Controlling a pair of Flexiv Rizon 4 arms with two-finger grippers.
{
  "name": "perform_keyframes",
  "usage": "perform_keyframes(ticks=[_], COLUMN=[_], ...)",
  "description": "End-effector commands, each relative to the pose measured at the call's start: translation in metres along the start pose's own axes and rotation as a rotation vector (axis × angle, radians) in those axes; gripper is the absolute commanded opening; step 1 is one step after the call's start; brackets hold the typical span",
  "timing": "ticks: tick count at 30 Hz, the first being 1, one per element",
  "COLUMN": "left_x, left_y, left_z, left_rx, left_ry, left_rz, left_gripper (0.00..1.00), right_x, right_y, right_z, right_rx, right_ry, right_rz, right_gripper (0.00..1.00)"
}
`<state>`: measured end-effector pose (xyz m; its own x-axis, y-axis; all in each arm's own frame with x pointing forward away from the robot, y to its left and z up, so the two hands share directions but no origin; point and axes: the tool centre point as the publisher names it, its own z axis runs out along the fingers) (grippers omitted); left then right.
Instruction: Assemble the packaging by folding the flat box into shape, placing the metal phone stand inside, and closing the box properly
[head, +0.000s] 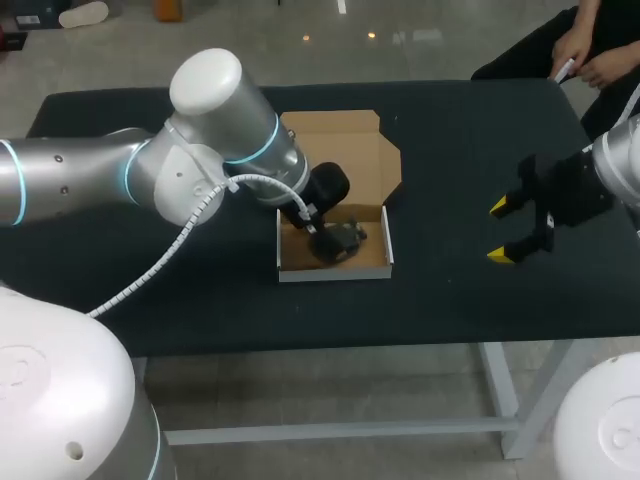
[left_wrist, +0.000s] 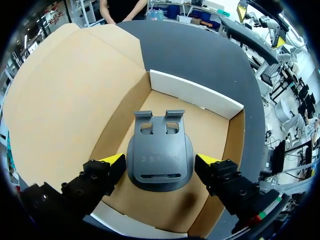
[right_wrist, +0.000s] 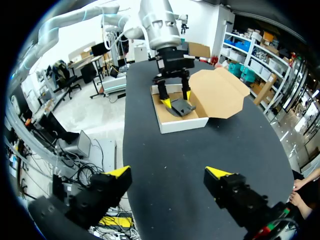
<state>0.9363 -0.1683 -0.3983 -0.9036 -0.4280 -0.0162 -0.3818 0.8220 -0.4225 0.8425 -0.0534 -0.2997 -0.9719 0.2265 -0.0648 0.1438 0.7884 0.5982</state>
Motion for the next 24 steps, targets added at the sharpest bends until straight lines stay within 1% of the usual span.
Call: perform_keyframes(ticks=[1, 6, 9, 11, 18, 24], left_x=[0.001, 0.002, 0.005, 0.008, 0.014, 0.014], left_y=[-0.002, -0.002, -0.004, -0.005, -0.011, -0.017], left_z=[0.000, -0.007, -0.014, -0.019, -0.027, -0.034], left_rx=[-0.008, -0.005, -0.004, -0.012, -0.058, -0.074], left_ry=[-0.010, -0.010, 0.000, 0.021, 0.000, -0.016], left_rz=[-0.002, -0.004, -0.006, -0.021, -0.075, -0.093], left_gripper=[1.00, 1.00, 1.00, 1.00, 1.00, 1.00], right_x=[0.000, 0.000, 0.000, 0.000, 0.000, 0.000], right_y=[-0.001, -0.001, -0.001, -0.001, -0.001, -0.001], right_z=[0.000, 0.000, 0.000, 0.000, 0.000, 0.000], right_rx=[-0.005, -0.005, -0.005, -0.005, -0.005, -0.005], right_ry=[0.000, 0.000, 0.000, 0.000, 0.000, 0.000], right_rz=[-0.002, -0.002, -0.002, -0.002, -0.002, -0.002], right_gripper=[1.00, 1.00, 1.00, 1.00, 1.00, 1.00])
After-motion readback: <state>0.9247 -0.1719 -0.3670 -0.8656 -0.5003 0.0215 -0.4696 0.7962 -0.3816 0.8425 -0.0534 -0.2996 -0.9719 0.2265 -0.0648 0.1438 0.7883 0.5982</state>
